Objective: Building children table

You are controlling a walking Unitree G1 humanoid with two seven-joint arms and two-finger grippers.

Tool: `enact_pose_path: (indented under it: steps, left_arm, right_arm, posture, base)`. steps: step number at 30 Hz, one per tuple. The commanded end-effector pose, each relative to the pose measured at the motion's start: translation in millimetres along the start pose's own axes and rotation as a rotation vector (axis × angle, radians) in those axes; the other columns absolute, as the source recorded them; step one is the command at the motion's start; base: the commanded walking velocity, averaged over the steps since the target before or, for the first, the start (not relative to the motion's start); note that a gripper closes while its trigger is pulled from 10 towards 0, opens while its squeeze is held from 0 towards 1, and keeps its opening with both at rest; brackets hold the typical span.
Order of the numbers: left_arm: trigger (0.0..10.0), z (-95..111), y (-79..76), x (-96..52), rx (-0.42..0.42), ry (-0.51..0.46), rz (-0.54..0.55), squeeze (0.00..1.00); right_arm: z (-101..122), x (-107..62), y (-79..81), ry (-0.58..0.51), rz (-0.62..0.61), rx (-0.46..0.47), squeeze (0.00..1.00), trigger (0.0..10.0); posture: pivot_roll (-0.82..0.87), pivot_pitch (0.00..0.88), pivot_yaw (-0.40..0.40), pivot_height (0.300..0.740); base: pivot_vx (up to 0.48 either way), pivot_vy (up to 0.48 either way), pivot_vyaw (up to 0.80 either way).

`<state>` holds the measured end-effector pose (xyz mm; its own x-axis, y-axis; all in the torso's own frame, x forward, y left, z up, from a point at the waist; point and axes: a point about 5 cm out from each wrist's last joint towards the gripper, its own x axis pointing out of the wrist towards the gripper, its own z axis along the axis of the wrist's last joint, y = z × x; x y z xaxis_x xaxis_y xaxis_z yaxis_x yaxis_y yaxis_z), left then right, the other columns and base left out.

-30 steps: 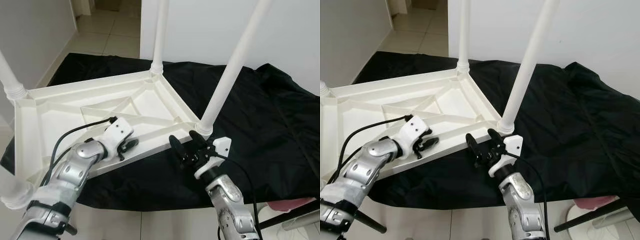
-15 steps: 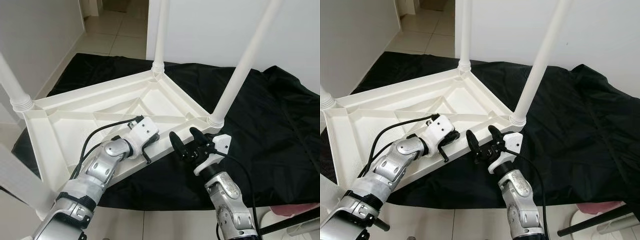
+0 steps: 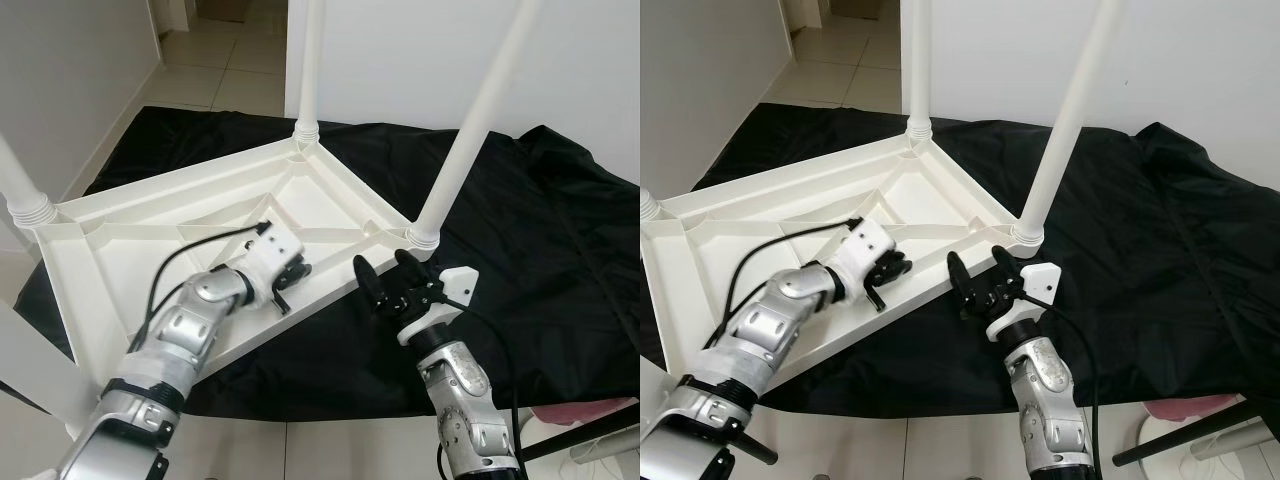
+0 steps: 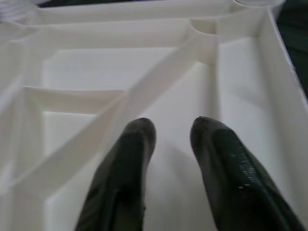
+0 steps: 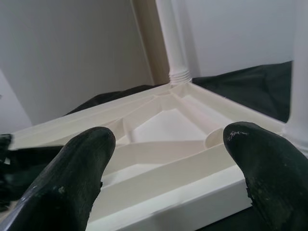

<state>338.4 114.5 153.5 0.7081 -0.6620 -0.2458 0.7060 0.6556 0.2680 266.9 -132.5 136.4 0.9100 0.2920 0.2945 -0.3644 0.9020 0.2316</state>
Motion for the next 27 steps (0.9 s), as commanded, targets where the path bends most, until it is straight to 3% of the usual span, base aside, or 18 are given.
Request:
enact_pose_path:
  steps: [1,2,6,12,15,21,27]
  left_arm:
    - [10.0,3.4,1.8,-0.8,-0.007,-0.008,0.013,1.00]
    - [10.0,7.5,8.0,-11.2,-0.035,-0.025,-0.001,0.00]
    - [10.0,9.8,7.6,-21.6,-0.051,-0.035,-0.063,0.00]
    - [10.0,-1.9,-2.2,-34.4,-0.032,0.029,-0.187,0.00]
    - [10.0,-6.6,-14.5,-41.2,-0.084,0.042,-0.288,0.00]
    - [10.0,-14.5,-16.3,-44.2,-0.073,0.092,-0.295,0.00]
    - [10.0,-19.9,-6.4,-40.5,-0.048,0.155,-0.189,0.00]
  right_arm:
    - [0.7,-0.3,-3.8,-0.009,-0.020,0.001,0.00,10.0]
    - [3.6,-2.5,-12.6,-0.009,-0.043,-0.017,0.00,10.0]
    - [5.0,-5.8,-18.7,-0.004,-0.054,-0.035,0.00,10.0]
    - [1.8,-12.8,-23.3,0.025,-0.053,-0.066,0.00,10.0]
    - [-0.6,-17.3,-24.3,0.046,-0.042,-0.087,0.00,10.0]
    - [-3.2,-19.5,-22.5,0.066,-0.019,-0.114,0.00,10.0]
    - [-4.8,-19.7,-21.9,0.070,-0.021,-0.113,0.00,10.0]
  posture:
    - [0.00,0.008,-0.055,0.740]
    - [0.00,0.010,-0.058,0.740]
    - [0.00,0.012,-0.059,0.740]
    - [0.00,0.015,-0.063,0.740]
    - [0.00,0.016,-0.059,0.740]
    - [0.00,0.016,-0.056,0.740]
    - [0.00,0.014,-0.054,0.740]
  base:
    - [0.000,0.000,0.00]
    - [0.000,0.000,0.00]
    - [0.000,0.000,0.00]
    - [0.000,0.000,0.00]
    - [0.000,0.000,0.00]
    - [0.000,0.000,0.00]
    - [0.000,0.000,0.00]
